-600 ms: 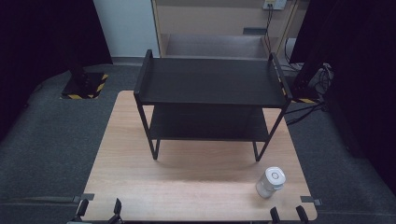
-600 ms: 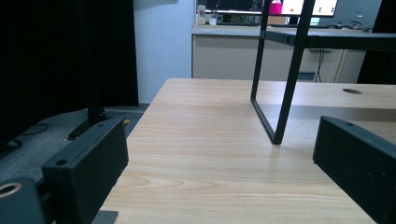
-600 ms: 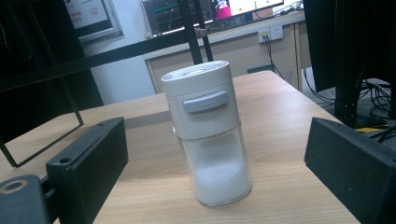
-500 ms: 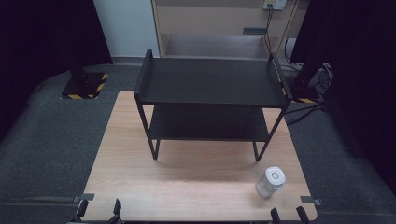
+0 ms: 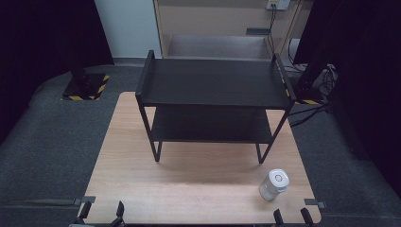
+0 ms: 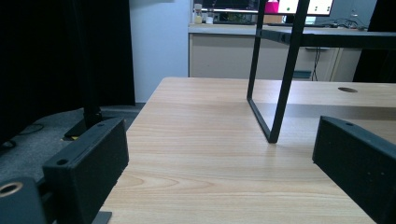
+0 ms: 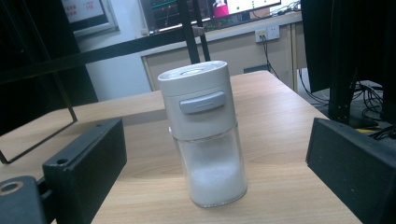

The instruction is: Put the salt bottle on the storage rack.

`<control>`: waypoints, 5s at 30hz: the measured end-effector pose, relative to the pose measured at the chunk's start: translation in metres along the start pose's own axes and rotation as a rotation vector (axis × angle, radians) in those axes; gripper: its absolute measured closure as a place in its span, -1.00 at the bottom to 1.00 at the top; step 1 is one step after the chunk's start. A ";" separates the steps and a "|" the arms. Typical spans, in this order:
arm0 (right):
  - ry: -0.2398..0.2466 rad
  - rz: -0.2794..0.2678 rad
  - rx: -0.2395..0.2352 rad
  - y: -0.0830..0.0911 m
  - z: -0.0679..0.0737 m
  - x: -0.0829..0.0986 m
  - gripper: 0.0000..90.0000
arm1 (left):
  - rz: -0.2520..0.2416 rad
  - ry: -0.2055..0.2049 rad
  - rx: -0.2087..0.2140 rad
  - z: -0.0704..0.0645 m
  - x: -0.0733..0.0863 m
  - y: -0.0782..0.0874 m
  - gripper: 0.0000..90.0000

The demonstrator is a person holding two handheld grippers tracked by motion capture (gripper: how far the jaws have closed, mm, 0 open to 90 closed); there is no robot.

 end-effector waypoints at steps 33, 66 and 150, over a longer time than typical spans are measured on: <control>0.109 0.184 0.025 -0.063 0.016 -0.005 -0.87 | -0.004 0.014 0.002 0.003 -0.001 0.001 -0.94; 0.136 0.217 -0.005 -0.096 0.014 -0.009 -0.32 | 0.002 0.007 0.011 -0.002 -0.002 -0.003 -0.93; 0.174 0.190 -0.131 -0.280 0.126 -0.120 -0.31 | -0.043 0.085 0.005 0.015 -0.007 -0.006 -0.92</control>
Point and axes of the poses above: each handheld gripper's, and its own axes: y roughly backward along the jaws, x roughly out of its underside, z roughly to its left, the point moved 10 cm from there along -y, roughly forward along the jaws, and after that the axes turned 13 degrees about -z, right-handed, at the moved point
